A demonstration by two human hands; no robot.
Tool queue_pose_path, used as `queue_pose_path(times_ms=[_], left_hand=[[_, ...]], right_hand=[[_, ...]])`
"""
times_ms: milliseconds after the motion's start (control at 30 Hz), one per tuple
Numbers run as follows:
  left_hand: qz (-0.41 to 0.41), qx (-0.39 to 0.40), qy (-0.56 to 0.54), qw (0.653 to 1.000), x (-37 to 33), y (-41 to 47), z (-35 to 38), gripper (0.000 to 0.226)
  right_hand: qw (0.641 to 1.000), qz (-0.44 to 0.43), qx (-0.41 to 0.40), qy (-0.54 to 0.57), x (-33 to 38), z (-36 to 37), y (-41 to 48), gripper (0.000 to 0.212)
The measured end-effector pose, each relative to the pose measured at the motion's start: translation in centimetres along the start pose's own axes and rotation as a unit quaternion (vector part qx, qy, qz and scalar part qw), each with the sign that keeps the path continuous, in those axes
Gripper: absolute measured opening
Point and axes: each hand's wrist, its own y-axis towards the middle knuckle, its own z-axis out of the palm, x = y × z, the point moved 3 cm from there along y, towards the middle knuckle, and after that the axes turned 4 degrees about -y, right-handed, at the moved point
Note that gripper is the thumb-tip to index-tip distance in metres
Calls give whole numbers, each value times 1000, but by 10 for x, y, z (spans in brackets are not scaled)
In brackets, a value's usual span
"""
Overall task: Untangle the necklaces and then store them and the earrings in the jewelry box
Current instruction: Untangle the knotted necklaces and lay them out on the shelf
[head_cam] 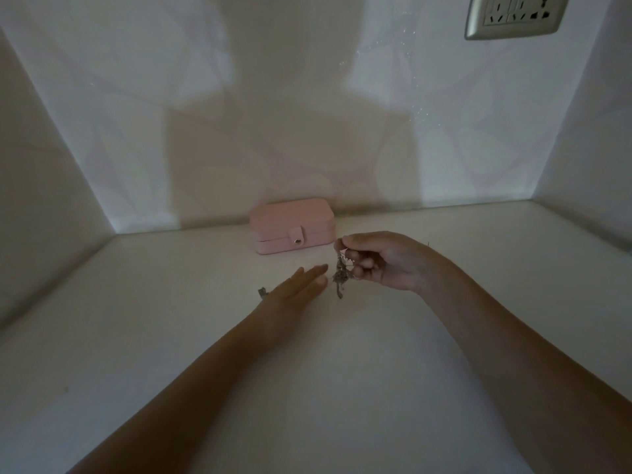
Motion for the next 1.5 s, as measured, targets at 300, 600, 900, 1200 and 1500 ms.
queue_pose_path(times_ms=[300, 600, 900, 1200, 1500], left_hand=[[-43, -33, -364, 930, -12, -2, 1, 19], [-87, -87, -510, 851, -7, 2, -8, 8], [-90, -107, -571, 809, 0, 4, -14, 10], [-87, -88, -512, 850, -2, 3, -13, 26], [-81, -82, -497, 860, -5, 1, -12, 21]], right_hand=[[996, -26, 75, -43, 0, 20, -8, 23], [999, -45, -21, 0, 1, 4, 0, 14], [986, -27, -88, -140, -9, 5, 4, 14], [938, -54, -78, -333, -15, 13, 5, 13], [930, -146, 30, -335, -18, 29, 4, 10]])
